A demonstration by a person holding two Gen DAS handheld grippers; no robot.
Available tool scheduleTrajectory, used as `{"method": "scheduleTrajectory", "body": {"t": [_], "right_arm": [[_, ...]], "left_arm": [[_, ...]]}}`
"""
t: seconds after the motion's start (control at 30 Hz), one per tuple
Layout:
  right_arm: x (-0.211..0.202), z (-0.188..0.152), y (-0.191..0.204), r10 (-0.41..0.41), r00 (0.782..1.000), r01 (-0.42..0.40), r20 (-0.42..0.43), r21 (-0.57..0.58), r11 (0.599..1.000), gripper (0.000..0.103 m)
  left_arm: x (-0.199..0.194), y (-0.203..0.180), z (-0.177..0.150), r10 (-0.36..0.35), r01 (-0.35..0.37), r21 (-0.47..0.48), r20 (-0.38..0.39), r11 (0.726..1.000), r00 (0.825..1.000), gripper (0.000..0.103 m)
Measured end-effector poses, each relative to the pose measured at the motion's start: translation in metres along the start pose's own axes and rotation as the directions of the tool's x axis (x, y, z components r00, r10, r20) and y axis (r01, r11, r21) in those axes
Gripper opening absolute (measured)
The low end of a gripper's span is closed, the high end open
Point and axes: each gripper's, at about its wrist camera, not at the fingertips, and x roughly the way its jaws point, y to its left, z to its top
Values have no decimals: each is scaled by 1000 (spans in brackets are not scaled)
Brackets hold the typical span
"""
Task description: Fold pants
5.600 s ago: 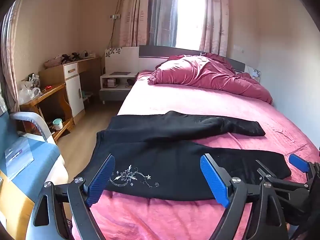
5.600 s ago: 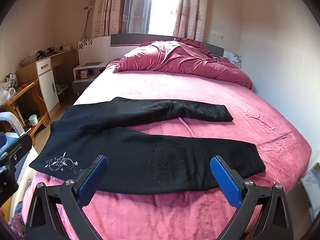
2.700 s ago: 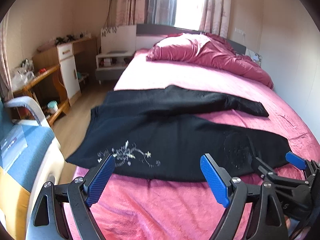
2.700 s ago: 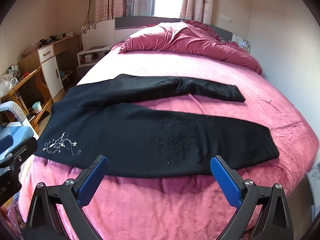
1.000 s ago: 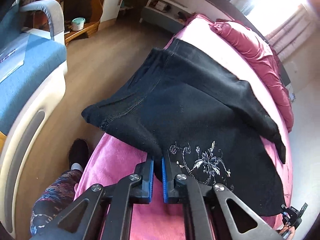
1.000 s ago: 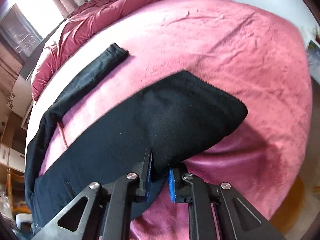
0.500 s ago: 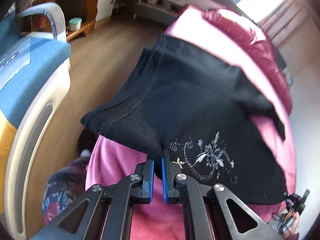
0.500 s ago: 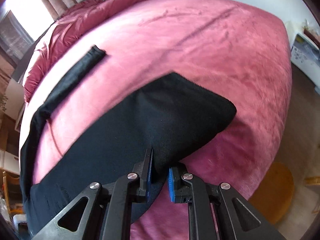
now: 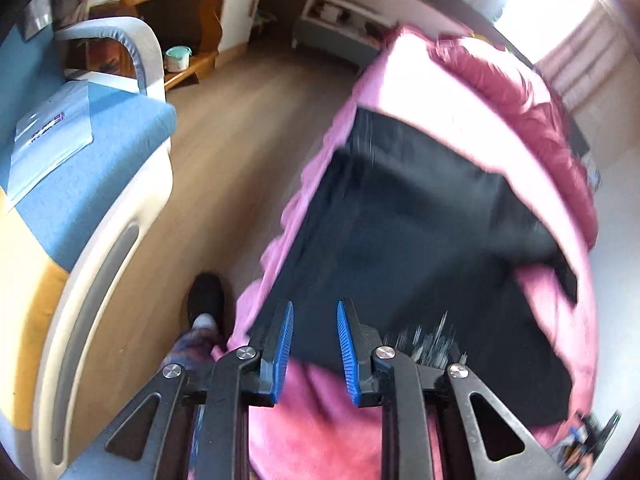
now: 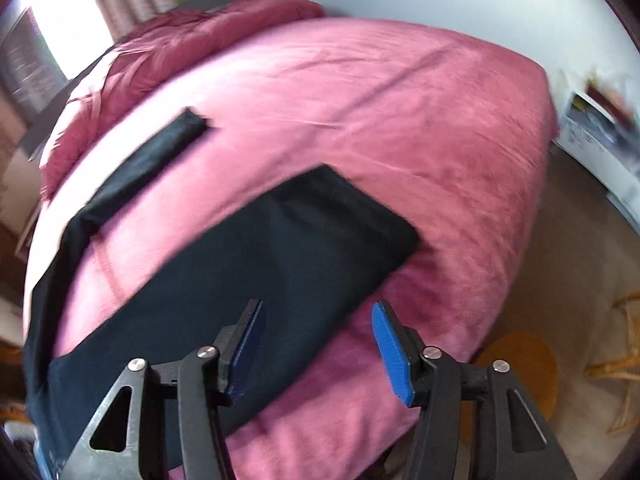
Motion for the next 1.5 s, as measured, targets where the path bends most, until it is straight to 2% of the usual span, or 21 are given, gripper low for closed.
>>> {"method": "scheduleTrajectory", "body": {"t": [0.13, 0.27, 0.37, 0.43, 0.5, 0.6, 0.63, 0.8, 1.0, 1.1, 1.13, 1.17, 1.2, 1.23, 1.3, 1.4, 1.5], "right_arm": [[6, -17, 66, 123, 991, -129, -57, -112, 985, 61], [19, -43, 139, 218, 965, -247, -147, -222, 943, 61], [29, -64, 189, 232, 952, -288, -200, -324, 901, 62], [36, -79, 216, 231, 946, -304, -228, -374, 876, 62], [46, -84, 228, 230, 939, -317, -254, -388, 865, 62], [59, -89, 242, 216, 935, -319, -283, -397, 861, 62], [62, -90, 242, 212, 933, -318, -290, -392, 863, 62], [79, -93, 238, 180, 923, -305, -341, -360, 882, 64], [94, -103, 245, 150, 920, -287, -363, -362, 887, 69], [96, -107, 251, 141, 921, -283, -364, -373, 884, 72], [96, -107, 252, 140, 921, -281, -364, -373, 884, 72], [97, -108, 253, 139, 921, -281, -364, -372, 885, 72], [96, -107, 250, 141, 921, -282, -364, -370, 885, 72], [95, -108, 249, 142, 920, -283, -364, -369, 885, 72], [95, -107, 249, 142, 921, -283, -364, -372, 884, 72], [91, -109, 245, 146, 921, -285, -361, -368, 885, 72], [87, -109, 243, 152, 921, -288, -360, -362, 887, 71]], "left_arm": [[16, -20, 46, -66, 67, -25, 29, 997, 997, 26], [46, -40, 85, -118, 117, -29, -10, 993, 993, 31], [76, -48, 116, -145, 142, -78, -34, 987, 989, 31], [103, -52, 138, -139, 133, -116, -46, 984, 989, 32], [120, -51, 154, -148, 138, -152, -56, 979, 987, 33], [148, -49, 180, -161, 144, -217, -64, 966, 985, 50], [160, -48, 189, -175, 156, -234, -63, 960, 983, 52], [204, -48, 221, -185, 150, -285, -98, 947, 978, 54], [239, -51, 236, -168, 119, -325, -128, 938, 977, 54], [250, -60, 239, -142, 93, -295, -152, 951, 978, 52], [253, -64, 239, -136, 87, -284, -159, 955, 978, 48], [252, -68, 239, -130, 87, -265, -149, 960, 980, 41], [249, -71, 239, -130, 95, -244, -132, 965, 983, 26], [242, -76, 239, -111, 89, -198, -100, 976, 989, 18], [230, -84, 235, -96, 86, -137, -62, 987, 993, 11], [194, -97, 224, -97, 98, -41, 30, 994, 995, 10], [144, -109, 205, -168, 160, 68, 125, 985, 978, 10]]}}
